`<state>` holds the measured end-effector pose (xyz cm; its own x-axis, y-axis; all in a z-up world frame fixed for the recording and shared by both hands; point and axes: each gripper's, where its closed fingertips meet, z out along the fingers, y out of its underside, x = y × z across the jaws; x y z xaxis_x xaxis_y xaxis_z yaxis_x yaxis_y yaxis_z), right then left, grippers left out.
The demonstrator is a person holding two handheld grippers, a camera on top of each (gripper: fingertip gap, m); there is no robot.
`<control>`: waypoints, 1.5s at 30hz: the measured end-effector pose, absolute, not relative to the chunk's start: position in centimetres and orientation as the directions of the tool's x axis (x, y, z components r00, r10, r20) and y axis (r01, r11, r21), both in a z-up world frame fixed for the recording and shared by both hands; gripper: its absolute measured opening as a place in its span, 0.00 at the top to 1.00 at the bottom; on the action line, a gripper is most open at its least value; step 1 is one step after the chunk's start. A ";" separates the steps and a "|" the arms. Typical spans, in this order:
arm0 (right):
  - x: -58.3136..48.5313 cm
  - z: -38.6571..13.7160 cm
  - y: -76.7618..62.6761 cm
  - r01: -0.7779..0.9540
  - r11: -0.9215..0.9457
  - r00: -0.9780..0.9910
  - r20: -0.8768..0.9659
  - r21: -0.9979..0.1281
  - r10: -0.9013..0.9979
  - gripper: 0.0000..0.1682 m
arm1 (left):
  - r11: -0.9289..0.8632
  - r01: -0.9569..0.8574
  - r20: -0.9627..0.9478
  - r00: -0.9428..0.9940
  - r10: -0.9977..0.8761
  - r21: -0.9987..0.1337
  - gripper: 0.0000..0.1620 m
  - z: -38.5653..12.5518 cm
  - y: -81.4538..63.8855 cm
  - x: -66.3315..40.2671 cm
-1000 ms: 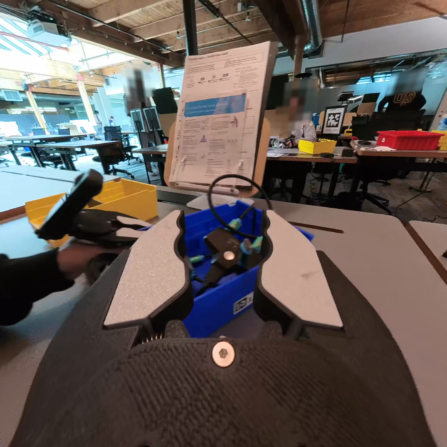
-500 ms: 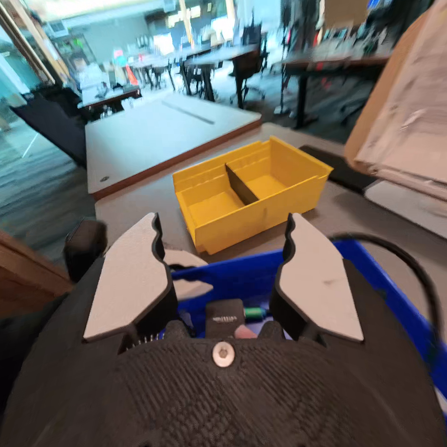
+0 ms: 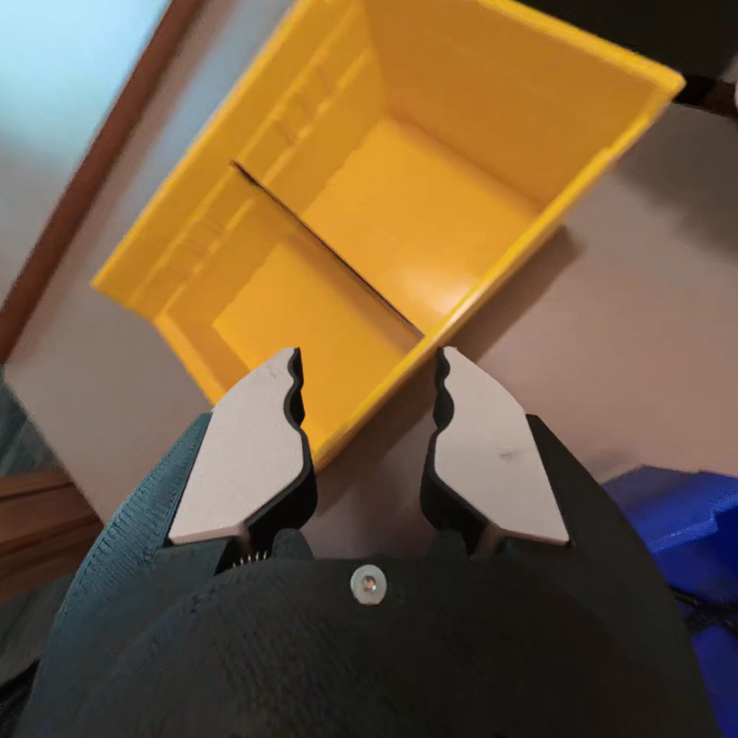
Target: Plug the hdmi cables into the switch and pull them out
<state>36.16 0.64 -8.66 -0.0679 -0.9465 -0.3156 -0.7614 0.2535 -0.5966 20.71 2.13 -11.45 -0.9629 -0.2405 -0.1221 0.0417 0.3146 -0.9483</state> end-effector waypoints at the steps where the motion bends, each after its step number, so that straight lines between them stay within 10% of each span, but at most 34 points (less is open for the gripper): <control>1: 36.2 -9.5 0.3 -0.772 0.284 -0.113 -0.317 -0.568 -0.942 0.62 | 0.310 0.035 -0.112 -0.965 -0.235 -0.950 0.86 -11.4 2.1 20.7; 24: 38.4 -17.8 0.3 -0.862 0.384 -0.251 -0.378 -0.333 -0.891 0.76 | 0.354 0.127 -0.230 -0.936 -0.266 -0.927 0.87 -11.6 2.2 21.3; 40: 35.2 13.0 -11.5 -0.546 0.237 0.027 -0.299 -0.803 -0.954 0.76 | 0.356 0.043 -0.165 -0.933 -0.319 -0.933 0.95 -11.8 5.9 26.3; 45: 25.3 13.1 -22.9 -0.551 0.244 -0.148 -0.195 -0.798 -0.970 0.76 | 0.344 -0.033 -0.143 -0.869 -0.473 -0.939 0.95 -11.8 10.6 32.0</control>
